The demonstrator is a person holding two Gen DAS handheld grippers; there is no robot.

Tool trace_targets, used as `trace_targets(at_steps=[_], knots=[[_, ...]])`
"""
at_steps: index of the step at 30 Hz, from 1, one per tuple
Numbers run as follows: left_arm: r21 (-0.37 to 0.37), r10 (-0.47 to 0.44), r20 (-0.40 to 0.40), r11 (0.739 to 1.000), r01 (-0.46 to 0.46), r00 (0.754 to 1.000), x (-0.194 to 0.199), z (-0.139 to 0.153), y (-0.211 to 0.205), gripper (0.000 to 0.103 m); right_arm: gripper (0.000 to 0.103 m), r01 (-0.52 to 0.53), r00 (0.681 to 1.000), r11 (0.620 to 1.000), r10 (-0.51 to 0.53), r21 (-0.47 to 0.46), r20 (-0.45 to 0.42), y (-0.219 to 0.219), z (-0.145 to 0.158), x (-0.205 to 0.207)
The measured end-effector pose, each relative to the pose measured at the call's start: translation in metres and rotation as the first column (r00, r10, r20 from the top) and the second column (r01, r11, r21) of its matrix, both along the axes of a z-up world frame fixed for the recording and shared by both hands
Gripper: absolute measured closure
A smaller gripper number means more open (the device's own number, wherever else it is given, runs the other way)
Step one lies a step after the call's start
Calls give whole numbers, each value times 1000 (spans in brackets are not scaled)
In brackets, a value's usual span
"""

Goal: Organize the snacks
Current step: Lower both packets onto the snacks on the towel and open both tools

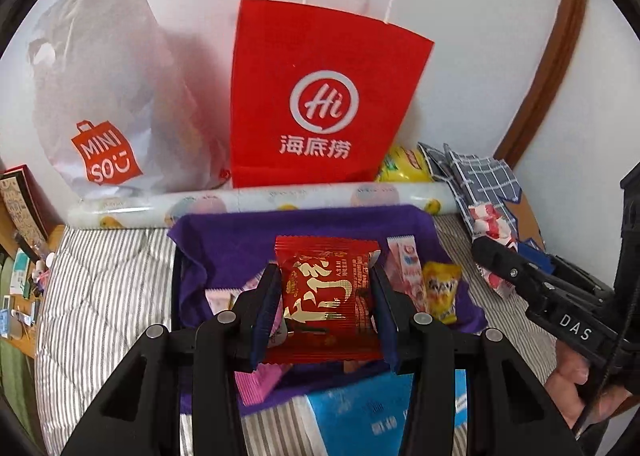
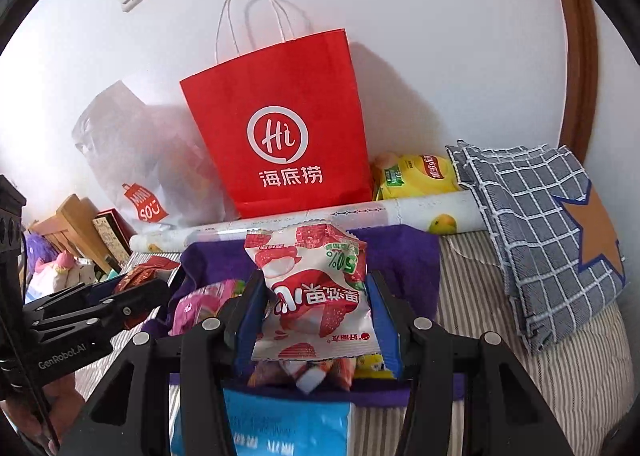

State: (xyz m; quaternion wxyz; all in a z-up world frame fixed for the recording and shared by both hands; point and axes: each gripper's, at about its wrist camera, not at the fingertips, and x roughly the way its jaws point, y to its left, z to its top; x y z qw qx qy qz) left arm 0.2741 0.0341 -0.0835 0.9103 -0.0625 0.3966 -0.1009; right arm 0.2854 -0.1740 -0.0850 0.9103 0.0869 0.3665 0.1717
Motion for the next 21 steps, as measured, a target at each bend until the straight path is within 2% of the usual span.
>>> trace_targets(at_steps=[8, 12, 16, 21], knots=[[-18, 38, 27, 999, -38, 999, 12, 1, 9, 59, 55, -19, 1000, 1000, 19, 22, 13, 7, 2, 18], [-19, 47, 34, 999, -47, 998, 18, -11, 10, 59, 55, -30, 1000, 999, 30, 25, -9, 11, -16, 24], [-36, 41, 14, 999, -41, 999, 23, -25, 14, 59, 55, -42, 999, 997, 44, 70, -30, 10, -34, 28], [-78, 24, 21, 997, -23, 999, 27, -36, 19, 59, 55, -42, 999, 998, 43, 45, -34, 10, -42, 27]])
